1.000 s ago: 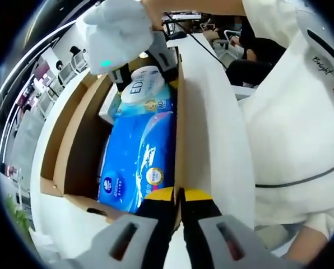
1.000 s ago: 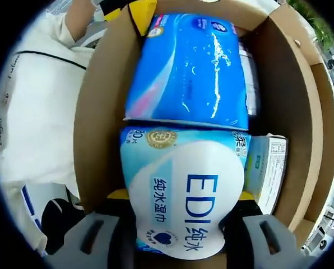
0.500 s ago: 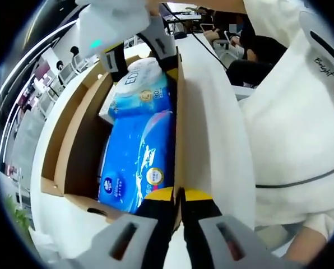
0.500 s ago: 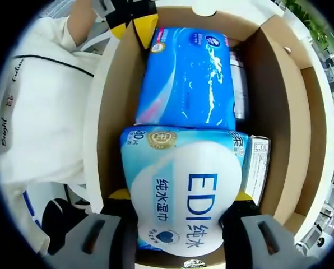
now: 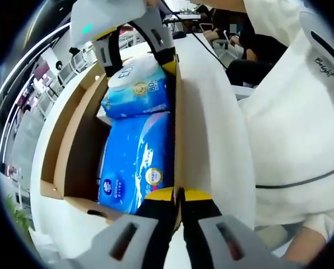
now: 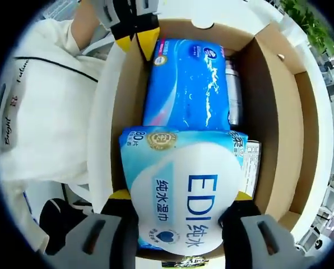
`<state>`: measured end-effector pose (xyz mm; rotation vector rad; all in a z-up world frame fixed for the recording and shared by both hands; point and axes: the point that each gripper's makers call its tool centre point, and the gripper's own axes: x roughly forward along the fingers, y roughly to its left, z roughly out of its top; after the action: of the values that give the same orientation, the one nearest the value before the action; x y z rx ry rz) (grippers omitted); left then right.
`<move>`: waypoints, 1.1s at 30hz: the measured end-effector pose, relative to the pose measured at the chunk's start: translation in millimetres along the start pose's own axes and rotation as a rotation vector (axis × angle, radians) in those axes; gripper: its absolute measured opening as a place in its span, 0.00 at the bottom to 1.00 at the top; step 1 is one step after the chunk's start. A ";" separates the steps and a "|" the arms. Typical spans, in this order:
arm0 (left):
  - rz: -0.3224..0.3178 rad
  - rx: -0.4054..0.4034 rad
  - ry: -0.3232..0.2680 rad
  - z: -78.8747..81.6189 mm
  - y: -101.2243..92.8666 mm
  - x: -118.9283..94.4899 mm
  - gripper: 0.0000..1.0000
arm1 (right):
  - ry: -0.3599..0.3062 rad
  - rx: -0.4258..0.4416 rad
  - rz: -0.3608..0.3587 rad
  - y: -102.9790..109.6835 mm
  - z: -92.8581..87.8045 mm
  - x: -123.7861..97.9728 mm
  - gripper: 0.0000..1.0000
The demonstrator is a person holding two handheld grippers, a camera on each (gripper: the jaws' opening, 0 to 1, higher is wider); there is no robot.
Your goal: Operate the shoe box by opening the lid, removing the specified soft item, and placing it in the target area until the item is outside and the box remains undamaged.
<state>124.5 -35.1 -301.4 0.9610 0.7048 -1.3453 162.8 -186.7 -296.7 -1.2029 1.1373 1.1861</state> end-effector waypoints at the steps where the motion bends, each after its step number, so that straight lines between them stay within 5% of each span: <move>1: 0.001 0.002 -0.002 0.0 0.0 0.0 0.03 | -0.001 -0.016 -0.010 0.2 1.5 -2.2 0.58; 13: 0.009 0.003 -0.005 -0.6 0.0 -0.3 0.03 | 0.022 -0.117 -0.029 -1.3 5.2 -16.4 0.57; 20: 0.008 0.005 -0.002 -0.8 0.0 -0.3 0.03 | 0.016 -0.086 -0.072 -11.8 4.9 -40.4 0.57; 25: 0.014 0.006 -0.001 -0.9 0.4 -0.4 0.04 | 0.118 -0.112 -0.123 -23.6 -7.1 -46.6 0.57; 33: 0.014 0.006 0.000 -0.7 0.6 -0.5 0.04 | 0.080 -0.072 -0.083 -17.4 -6.8 -55.8 0.57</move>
<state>125.1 -34.3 -301.2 0.9690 0.6928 -1.3358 177.0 -195.9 -240.3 -1.3503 1.1012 1.1325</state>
